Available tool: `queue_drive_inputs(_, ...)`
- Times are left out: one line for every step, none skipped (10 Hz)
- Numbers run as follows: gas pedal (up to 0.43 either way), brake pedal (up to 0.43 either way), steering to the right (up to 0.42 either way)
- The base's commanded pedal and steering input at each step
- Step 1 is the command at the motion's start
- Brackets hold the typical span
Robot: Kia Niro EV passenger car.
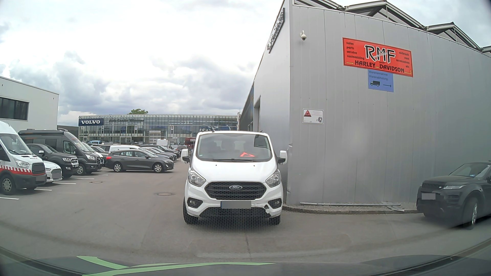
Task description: Follow the waypoints while adhering to traffic rules and regulations
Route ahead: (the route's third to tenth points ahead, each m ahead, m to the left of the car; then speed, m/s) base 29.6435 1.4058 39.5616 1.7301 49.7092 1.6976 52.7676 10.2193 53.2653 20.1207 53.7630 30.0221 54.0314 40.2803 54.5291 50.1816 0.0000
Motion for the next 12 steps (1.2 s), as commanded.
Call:
queue_drive_inputs(0.0, 0.53, -0.004)
queue_drive_inputs(0.0, 0.53, -0.004)
queue_drive_inputs(0.0, 0.53, -0.004)
queue_drive_inputs(0.0, 0.53, -0.005)
queue_drive_inputs(0.0, 0.53, -0.005)
queue_drive_inputs(0.0, 0.524, -0.005)
queue_drive_inputs(0.0, 0.53, -0.005)
queue_drive_inputs(0.0, 0.53, -0.005)
queue_drive_inputs(0.0, 0.53, -0.005)
queue_drive_inputs(0.0, 0.53, -0.005)
queue_drive_inputs(0.0, 0.524, -0.005)
queue_drive_inputs(0.0, 0.53, -0.005)
